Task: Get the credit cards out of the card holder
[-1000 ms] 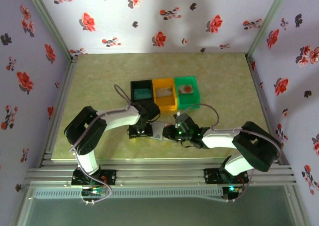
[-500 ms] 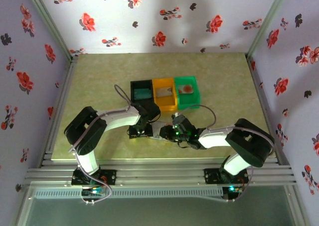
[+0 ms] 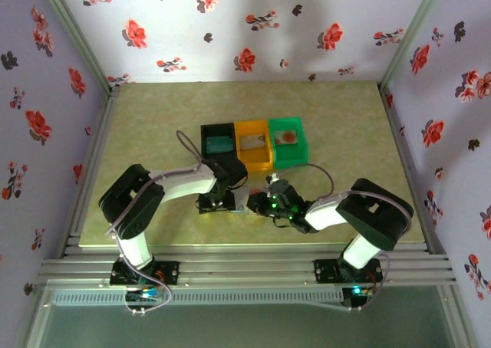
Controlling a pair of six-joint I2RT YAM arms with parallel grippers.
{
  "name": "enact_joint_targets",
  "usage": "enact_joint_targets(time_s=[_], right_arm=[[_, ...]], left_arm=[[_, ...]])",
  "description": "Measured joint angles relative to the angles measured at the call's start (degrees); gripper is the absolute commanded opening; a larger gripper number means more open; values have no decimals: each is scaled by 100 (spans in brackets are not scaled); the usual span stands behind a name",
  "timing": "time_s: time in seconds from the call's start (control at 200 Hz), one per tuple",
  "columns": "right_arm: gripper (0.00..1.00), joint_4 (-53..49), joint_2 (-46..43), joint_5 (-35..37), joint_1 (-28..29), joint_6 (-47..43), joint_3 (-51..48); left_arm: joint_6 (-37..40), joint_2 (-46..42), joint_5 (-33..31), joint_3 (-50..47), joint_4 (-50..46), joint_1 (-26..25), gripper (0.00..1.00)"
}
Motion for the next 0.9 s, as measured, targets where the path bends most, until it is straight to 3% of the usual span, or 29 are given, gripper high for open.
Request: enact_joint_targets(time_s=[0.115,0.21,0.45,0.9], right_arm=[[15,415,170,0,-28,0,-68],[6,632,262,11,-37,-11,-107],[0,612,212,28,-52,-4,-153],[0,-166,-695,24,-212,-111,-442]], left_arm=[[-22,0,-26,-2,4,-15,68],[-42,0,-37,-7,9,-31,68],[-44,0,-42,-11,15,-33,68],[-72,0,-76,-17,24,-52,68]])
